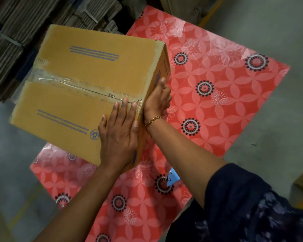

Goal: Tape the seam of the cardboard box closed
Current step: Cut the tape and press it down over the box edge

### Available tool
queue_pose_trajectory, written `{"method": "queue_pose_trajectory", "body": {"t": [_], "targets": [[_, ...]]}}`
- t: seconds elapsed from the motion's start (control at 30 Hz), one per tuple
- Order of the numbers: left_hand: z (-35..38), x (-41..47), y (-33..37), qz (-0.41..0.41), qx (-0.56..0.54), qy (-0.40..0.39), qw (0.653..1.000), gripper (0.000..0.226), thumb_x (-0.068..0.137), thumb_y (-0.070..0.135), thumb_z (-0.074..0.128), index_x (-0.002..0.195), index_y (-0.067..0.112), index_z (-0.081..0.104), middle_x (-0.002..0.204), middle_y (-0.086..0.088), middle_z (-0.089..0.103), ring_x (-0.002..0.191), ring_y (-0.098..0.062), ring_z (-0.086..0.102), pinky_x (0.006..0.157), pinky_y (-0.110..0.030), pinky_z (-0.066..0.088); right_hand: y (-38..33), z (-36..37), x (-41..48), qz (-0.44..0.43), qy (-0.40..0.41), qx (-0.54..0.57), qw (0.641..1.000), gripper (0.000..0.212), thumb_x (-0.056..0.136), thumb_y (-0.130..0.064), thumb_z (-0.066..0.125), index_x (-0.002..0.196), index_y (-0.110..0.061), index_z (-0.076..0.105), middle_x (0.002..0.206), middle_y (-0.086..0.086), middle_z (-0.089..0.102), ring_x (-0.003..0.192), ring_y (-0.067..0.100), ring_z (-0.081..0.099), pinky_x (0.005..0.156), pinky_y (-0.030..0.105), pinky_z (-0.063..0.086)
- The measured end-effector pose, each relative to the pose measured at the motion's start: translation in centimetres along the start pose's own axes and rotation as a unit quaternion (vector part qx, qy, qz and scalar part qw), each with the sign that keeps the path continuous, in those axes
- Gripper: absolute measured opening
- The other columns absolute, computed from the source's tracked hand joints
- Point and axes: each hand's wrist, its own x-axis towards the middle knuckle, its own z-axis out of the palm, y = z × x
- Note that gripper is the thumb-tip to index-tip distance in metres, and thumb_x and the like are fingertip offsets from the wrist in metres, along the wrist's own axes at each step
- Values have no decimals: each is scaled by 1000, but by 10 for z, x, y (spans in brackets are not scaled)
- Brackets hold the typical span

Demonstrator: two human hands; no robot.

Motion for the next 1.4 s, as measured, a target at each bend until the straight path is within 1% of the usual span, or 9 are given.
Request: {"method": "queue_pose_trajectory", "body": {"t": [0.23, 0.47, 0.7, 0.9, 1.0, 1.23, 1.3, 1.37, 1.4], "targets": [[-1, 0, 2, -4, 7, -1, 1000, 54, 104, 36, 27, 157, 32, 31, 169, 8, 21, 157, -12, 15, 123, -53, 16, 21, -16, 8, -174, -20, -53, 983, 61, 93, -59, 30, 123, -15, 61, 128, 11, 59, 122, 31, 51, 102, 42, 39], [1, 1, -1, -10, -9, 4, 1000, 53, 103, 34, 32, 156, 33, 34, 169, 8, 23, 157, -10, 15, 123, -51, 16, 9, 0, -31, -7, -62, -8, 998, 66, 97, -67, 25, 152, -32, 36, 161, 0, 34, 149, 23, 26, 120, 55, 15], [2, 1, -1, -3, -7, 5, 1000, 53, 104, 37, 30, 156, 32, 34, 169, 9, 22, 157, -11, 15, 123, -52, 16, 33, -14, -7, -186, -7, -62, 981, 63, 91, -61, 27, 117, -14, 60, 124, 11, 60, 119, 30, 52, 102, 45, 39], [4, 0, -2, -4, -14, 9, 1000, 53, 104, 35, 30, 156, 32, 34, 169, 8, 22, 157, -12, 15, 123, -52, 15, 11, 3, 18, 80, 25, -10, 996, 60, 100, -64, 23, 129, -22, 54, 144, 11, 50, 134, 33, 40, 110, 48, 22], [5, 2, -4, -5, -19, 7, 1000, 52, 105, 36, 30, 157, 33, 32, 169, 9, 21, 157, -10, 13, 124, -50, 13, 11, 7, 16, -3, 44, -41, 998, 55, 101, -61, 27, 117, -19, 58, 133, 11, 59, 127, 31, 49, 107, 46, 31], [1, 1, 0, -10, -21, 19, 1000, 54, 104, 41, 33, 157, 33, 32, 169, 9, 22, 157, -9, 14, 123, -53, 16, -4, -27, 40, -183, -23, -120, 975, 24, 97, -31, 49, 103, -10, 59, 98, 15, 70, 92, 36, 65, 68, 38, 43], [2, 0, -2, -12, -20, 25, 999, 59, 101, 48, 39, 157, 30, 33, 169, 7, 24, 157, -11, 16, 123, -52, 17, -27, -48, 34, -359, -25, -105, 927, 20, 87, -17, 58, 104, -8, 62, 100, 8, 66, 94, 32, 63, 79, 45, 50], [3, -1, -3, -18, -11, 30, 999, 70, 97, 55, 42, 158, 24, 31, 169, 2, 24, 157, -16, 18, 125, -50, 17, -53, -67, 18, -571, -101, -148, 801, 39, 79, -11, 63, 118, -3, 63, 117, 10, 64, 112, 32, 60, 95, 47, 48], [3, -1, -4, -27, -3, 31, 999, 76, 94, 57, 43, 158, 20, 29, 169, -1, 22, 157, -20, 18, 125, -49, 16, -65, -75, 10, -651, -175, -216, 706, 54, 77, -14, 64, 130, -2, 58, 133, 13, 60, 127, 33, 54, 104, 47, 43]]}}
